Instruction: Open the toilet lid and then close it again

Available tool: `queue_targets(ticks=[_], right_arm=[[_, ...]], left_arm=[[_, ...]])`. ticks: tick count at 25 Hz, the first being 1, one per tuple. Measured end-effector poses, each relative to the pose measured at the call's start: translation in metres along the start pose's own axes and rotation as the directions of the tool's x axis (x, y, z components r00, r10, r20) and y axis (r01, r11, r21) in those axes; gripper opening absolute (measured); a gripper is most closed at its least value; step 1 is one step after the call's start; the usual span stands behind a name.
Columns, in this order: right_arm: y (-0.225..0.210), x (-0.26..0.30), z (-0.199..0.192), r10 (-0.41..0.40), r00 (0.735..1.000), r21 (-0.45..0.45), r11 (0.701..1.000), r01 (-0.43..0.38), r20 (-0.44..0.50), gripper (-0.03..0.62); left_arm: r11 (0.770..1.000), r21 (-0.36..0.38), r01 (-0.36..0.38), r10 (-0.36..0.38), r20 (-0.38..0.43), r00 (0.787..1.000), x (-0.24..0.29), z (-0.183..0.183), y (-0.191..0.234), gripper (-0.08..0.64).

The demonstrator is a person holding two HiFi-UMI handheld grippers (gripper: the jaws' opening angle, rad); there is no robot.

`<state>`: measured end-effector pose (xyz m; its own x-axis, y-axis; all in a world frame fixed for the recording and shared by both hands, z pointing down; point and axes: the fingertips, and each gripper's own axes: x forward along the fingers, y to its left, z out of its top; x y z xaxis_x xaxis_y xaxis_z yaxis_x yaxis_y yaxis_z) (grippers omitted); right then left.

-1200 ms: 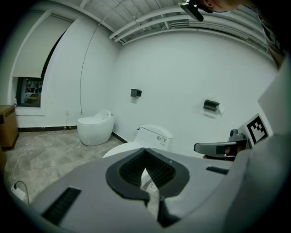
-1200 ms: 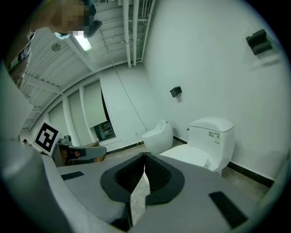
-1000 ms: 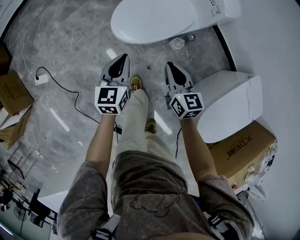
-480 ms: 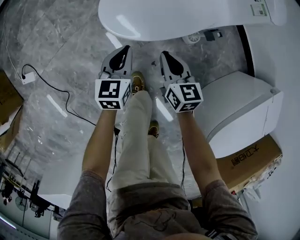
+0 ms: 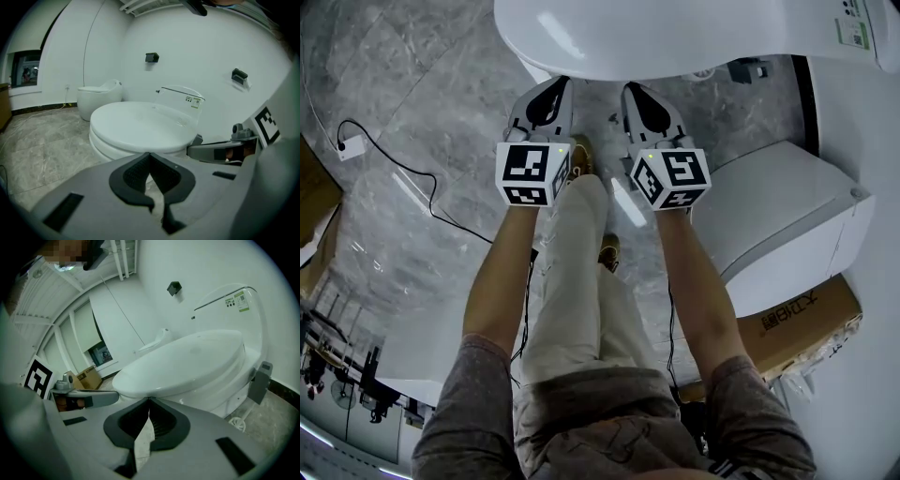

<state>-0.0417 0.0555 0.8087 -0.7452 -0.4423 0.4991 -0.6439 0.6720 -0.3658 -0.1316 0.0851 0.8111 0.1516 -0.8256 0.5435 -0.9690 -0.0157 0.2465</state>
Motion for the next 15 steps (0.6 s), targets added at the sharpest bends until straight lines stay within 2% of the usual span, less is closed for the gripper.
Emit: queue_targets(ticks=[8, 15], right_arm=[[0.005, 0.001, 0.003, 0.024, 1.0, -0.02, 1.0, -0.024, 0.006, 0.026], [0.013, -0.009, 0.028, 0.023, 0.999, -0.03, 0.999, -0.021, 0.048, 0.026]], left_arm=[[1.0, -0.027, -0.004, 0.005, 0.036, 0.999, -0.004, 0.005, -0.001, 0.007], [1.0, -0.009, 0.016, -0.015, 0.092, 0.996, -0.019, 0.037, -0.009, 0.006]])
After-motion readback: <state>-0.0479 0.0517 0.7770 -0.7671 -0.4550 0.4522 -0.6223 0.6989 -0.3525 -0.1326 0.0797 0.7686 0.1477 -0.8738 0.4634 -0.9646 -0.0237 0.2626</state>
